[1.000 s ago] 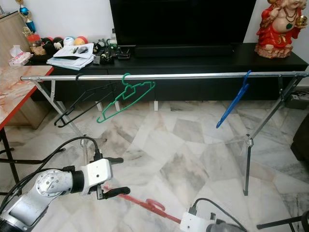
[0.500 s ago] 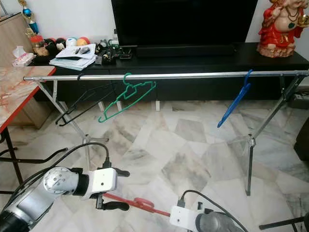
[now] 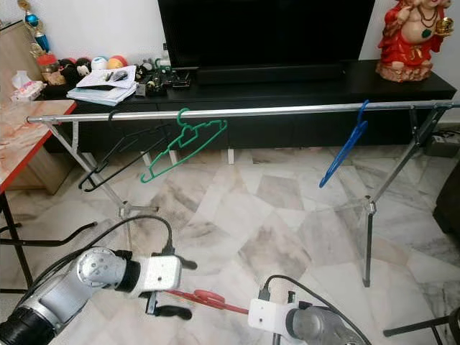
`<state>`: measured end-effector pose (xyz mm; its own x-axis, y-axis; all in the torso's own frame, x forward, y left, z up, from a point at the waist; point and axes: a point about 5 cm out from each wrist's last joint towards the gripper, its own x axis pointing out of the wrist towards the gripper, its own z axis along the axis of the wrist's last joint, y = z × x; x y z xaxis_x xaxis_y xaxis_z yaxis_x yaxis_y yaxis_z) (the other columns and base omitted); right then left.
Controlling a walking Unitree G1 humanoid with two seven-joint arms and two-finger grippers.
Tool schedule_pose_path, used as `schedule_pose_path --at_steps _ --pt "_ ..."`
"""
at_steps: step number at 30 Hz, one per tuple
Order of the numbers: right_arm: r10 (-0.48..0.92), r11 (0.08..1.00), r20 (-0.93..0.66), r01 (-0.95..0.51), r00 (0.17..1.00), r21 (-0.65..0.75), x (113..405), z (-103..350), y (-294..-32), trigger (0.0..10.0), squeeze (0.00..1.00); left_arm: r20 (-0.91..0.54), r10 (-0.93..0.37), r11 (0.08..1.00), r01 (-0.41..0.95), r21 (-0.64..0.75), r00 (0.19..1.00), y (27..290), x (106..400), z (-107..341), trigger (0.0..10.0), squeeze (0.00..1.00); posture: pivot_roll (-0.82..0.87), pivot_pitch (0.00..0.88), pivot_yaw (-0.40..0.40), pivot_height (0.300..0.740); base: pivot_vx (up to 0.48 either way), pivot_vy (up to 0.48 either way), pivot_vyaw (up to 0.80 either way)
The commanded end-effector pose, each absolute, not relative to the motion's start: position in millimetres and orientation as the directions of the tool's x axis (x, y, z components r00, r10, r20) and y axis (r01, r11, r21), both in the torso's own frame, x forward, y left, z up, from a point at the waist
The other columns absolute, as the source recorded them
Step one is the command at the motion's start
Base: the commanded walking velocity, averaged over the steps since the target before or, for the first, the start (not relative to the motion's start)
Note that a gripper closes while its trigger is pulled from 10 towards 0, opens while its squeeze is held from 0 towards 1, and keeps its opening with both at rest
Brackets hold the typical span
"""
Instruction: Hang hanger
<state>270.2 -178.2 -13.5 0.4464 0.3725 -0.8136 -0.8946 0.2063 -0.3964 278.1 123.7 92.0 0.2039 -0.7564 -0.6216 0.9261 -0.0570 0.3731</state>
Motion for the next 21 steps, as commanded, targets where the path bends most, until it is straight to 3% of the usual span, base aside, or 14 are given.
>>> schedule_pose_path --at_steps 1,8,9,10,11,12,13,14,21 --pt "0.406 0.208 -0.792 -0.890 0.456 -0.406 275 -9 -171 10.0 0.00 -0.643 -0.735 -0.069 0.919 0.387 0.215 128 281 91 10.0 0.00 0.08 0.073 0.089 0.740 0.000 0.000 0.00" --pt "0.428 0.207 -0.777 -0.887 0.462 -0.413 277 -5 -169 10.0 0.00 -0.616 -0.746 -0.029 0.912 0.410 0.253 123 287 90 10.0 0.00 0.07 0.075 0.088 0.740 0.000 0.000 0.00" --pt "0.428 0.207 -0.777 -0.887 0.462 -0.413 277 -5 -169 10.0 0.00 -0.609 -0.751 -0.025 0.910 0.414 0.256 122 288 91 9.4 0.00 0.07 0.077 0.086 0.740 0.000 0.000 0.00" --pt "0.428 0.207 -0.777 -0.887 0.461 -0.413 277 -5 -169 10.0 0.00 -0.604 -0.754 -0.022 0.909 0.416 0.258 121 288 91 9.4 0.00 0.07 0.077 0.086 0.740 0.000 0.000 0.00" --pt "0.429 0.207 -0.777 -0.887 0.461 -0.412 277 -5 -169 10.0 0.00 -0.601 -0.756 -0.020 0.908 0.417 0.259 120 288 91 7.8 0.00 0.07 0.076 0.085 0.740 0.000 0.000 0.00" --pt "0.429 0.208 -0.777 -0.887 0.461 -0.411 277 -5 -169 10.0 0.00 -0.595 -0.761 -0.017 0.907 0.420 0.261 119 289 92 2.3 0.00 0.07 0.076 0.085 0.740 0.000 0.000 0.00" --pt "0.429 0.208 -0.777 -0.887 0.461 -0.411 277 -5 -169 10.0 0.00 -0.595 -0.761 -0.017 0.907 0.420 0.261 119 289 92 2.3 0.00 0.07 0.076 0.085 0.740 0.000 0.000 0.00" --pt "0.428 0.207 -0.778 -0.888 0.461 -0.412 277 -5 -169 10.0 0.00 -0.595 -0.760 -0.018 0.906 0.422 0.262 119 290 93 0.0 0.00 0.07 0.079 0.084 0.740 0.000 0.000 0.00" --pt "0.430 0.204 -0.779 -0.890 0.456 -0.408 276 -6 -169 10.0 0.00 -0.598 -0.756 -0.017 0.905 0.426 0.268 122 291 92 0.0 0.00 0.07 0.083 0.085 0.740 0.000 0.000 0.00"
